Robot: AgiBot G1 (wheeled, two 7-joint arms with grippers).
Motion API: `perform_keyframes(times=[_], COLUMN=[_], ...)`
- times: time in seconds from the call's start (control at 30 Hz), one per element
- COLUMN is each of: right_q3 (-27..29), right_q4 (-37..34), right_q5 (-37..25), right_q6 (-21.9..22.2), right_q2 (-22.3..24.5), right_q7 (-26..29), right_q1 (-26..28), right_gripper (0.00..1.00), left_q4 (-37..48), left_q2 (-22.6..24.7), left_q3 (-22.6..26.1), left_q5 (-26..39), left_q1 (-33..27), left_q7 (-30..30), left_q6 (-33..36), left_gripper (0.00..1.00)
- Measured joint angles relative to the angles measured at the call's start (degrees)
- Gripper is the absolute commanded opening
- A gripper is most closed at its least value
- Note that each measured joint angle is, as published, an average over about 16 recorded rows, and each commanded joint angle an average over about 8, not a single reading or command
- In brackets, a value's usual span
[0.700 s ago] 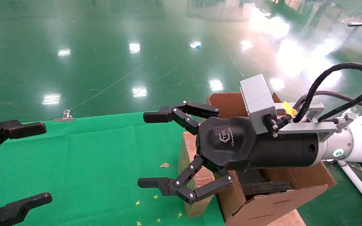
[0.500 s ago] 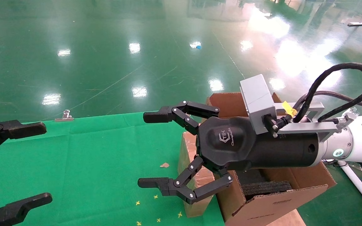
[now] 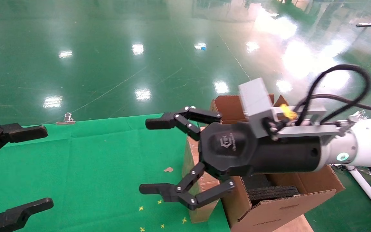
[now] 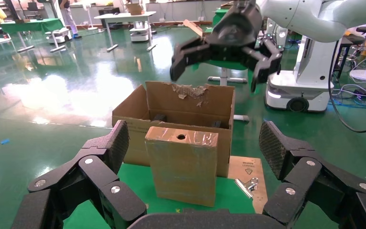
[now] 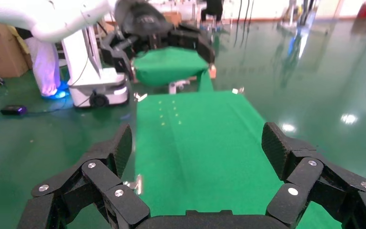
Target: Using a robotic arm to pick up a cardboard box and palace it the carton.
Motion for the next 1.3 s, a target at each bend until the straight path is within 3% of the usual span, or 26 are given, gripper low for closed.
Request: perform_keyframes(times=[0.3,0.53,0.67,0.83,1.03,1.3], right_q3=[-9.8,-22.0,-29.6,-38.8,-48.8,-59.6], right_q4=[1.4,1.0,0.7,0.7,1.1,1.5], right_q5=[-16.5,-32.8,-38.8,-41.6,-40.7,-38.3], right_q6=[-1.4,-4.6,-6.0,-6.6,-6.5,-5.7], right_q2=[-5.2,-11.9,-14.8,-15.9,-15.1,-14.3], right_q7=[11.7,21.6,26.3,30.1,33.0,35.3], right_q1=[11.4,24.4,31.9,40.4,49.2,56.0], right_gripper=[1.0,1.0,1.0,1.0,1.0,1.0], left_q4=[0.0,0.0,0.0,0.0,0.0,0.0], left_q2=[0.0,0.0,0.0,0.0,0.0,-0.1], left_q3=[0.0,0.1,0.1,0.1,0.1,0.2], left_q5=[0.0,0.0,-0.1,-0.1,-0.1,-0.1], left_q1=[0.0,0.0,0.0,0.0,0.0,0.0], left_q7=[0.0,0.0,0.0,0.1,0.1,0.1], left_q6=[0.0,0.0,0.0,0.0,0.0,-0.1], left_gripper=[1.0,1.0,1.0,1.0,1.0,1.0])
